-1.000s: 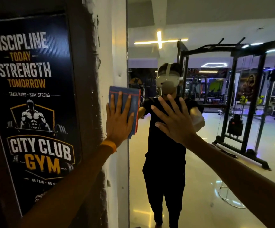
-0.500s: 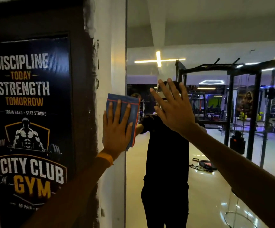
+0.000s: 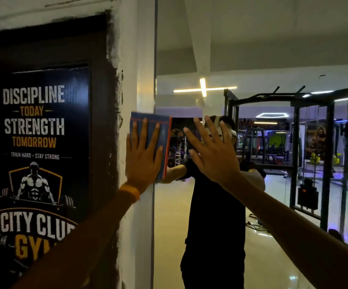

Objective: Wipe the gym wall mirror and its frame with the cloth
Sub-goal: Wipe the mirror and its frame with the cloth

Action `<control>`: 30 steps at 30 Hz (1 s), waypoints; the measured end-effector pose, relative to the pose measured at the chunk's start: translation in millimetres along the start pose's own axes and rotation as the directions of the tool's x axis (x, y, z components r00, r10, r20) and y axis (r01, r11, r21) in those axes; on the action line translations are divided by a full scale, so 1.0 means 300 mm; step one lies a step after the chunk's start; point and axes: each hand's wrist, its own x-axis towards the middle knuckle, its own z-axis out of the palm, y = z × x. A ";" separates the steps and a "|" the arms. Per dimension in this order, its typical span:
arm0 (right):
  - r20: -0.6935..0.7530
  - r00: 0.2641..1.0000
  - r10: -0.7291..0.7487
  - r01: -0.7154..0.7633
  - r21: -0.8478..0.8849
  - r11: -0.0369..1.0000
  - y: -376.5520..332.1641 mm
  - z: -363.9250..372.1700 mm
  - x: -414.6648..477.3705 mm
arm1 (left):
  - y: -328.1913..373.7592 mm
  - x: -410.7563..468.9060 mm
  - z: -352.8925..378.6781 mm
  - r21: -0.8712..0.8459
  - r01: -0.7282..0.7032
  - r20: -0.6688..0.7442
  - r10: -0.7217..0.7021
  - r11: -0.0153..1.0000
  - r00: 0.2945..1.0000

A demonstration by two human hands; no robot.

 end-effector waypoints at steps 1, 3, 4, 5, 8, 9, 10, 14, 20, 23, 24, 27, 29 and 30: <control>0.007 1.000 -0.007 0.007 -0.014 1.000 0.000 -0.006 0.004 | -0.004 -0.078 0.002 -0.015 -0.014 0.029 0.015 1.000 0.999; 0.030 0.999 -0.011 0.012 -0.031 0.999 -0.001 -0.016 0.005 | -0.016 -0.166 -0.004 -0.018 -0.040 0.069 0.041 0.999 0.997; 0.039 0.999 -0.010 0.011 -0.035 0.999 -0.002 -0.019 0.006 | -0.023 -0.164 -0.009 -0.018 -0.048 0.075 0.049 0.999 0.996; 0.046 0.999 -0.008 0.010 -0.037 0.999 -0.004 -0.019 0.005 | -0.029 -0.137 -0.017 -0.022 -0.049 0.078 0.051 0.999 0.996; 0.045 0.999 -0.009 0.011 -0.047 0.999 -0.004 -0.023 0.009 | -0.030 0.078 -0.039 0.006 -0.052 0.056 0.052 0.999 0.997; 0.041 0.999 -0.020 0.022 -0.044 0.999 0.003 -0.030 0.020 | -0.033 0.172 -0.047 0.016 -0.043 0.035 0.042 0.999 0.999; 0.035 0.999 -0.042 0.043 -0.035 0.998 0.016 -0.036 0.035 | -0.036 0.259 -0.055 0.028 -0.025 0.002 0.025 0.999 1.000; 0.020 0.997 -0.070 0.070 -0.025 0.997 0.093 -0.059 0.122 | -0.005 0.317 -0.032 0.041 0.035 -0.087 -0.031 0.999 0.996; 0.117 0.993 0.019 -0.014 -0.045 0.999 0.165 -0.090 0.318 | -0.060 0.139 -0.005 -0.045 -0.103 -0.065 0.100 0.994 0.993; 0.108 0.993 0.056 -0.051 -0.049 0.998 0.149 -0.063 0.328 | -0.076 0.279 -0.029 -0.044 -0.104 -0.073 0.101 0.994 0.992; 0.093 0.994 0.065 -0.061 -0.049 0.997 0.143 -0.053 0.321 | -0.075 0.342 -0.036 -0.041 -0.096 -0.078 0.092 0.995 0.993; 0.064 0.995 0.078 -0.074 -0.058 0.996 0.135 -0.041 0.312 | -0.075 0.485 -0.046 -0.020 -0.063 -0.127 0.060 0.998 0.990; 0.061 0.995 0.075 -0.071 -0.059 0.996 0.141 -0.043 0.313 | -0.061 0.451 -0.039 -0.038 -0.055 -0.147 0.049 0.998 0.988; 0.066 0.995 0.073 -0.069 -0.057 0.996 0.142 -0.042 0.312 | -0.054 0.392 -0.033 -0.058 -0.061 -0.142 0.052 0.996 0.989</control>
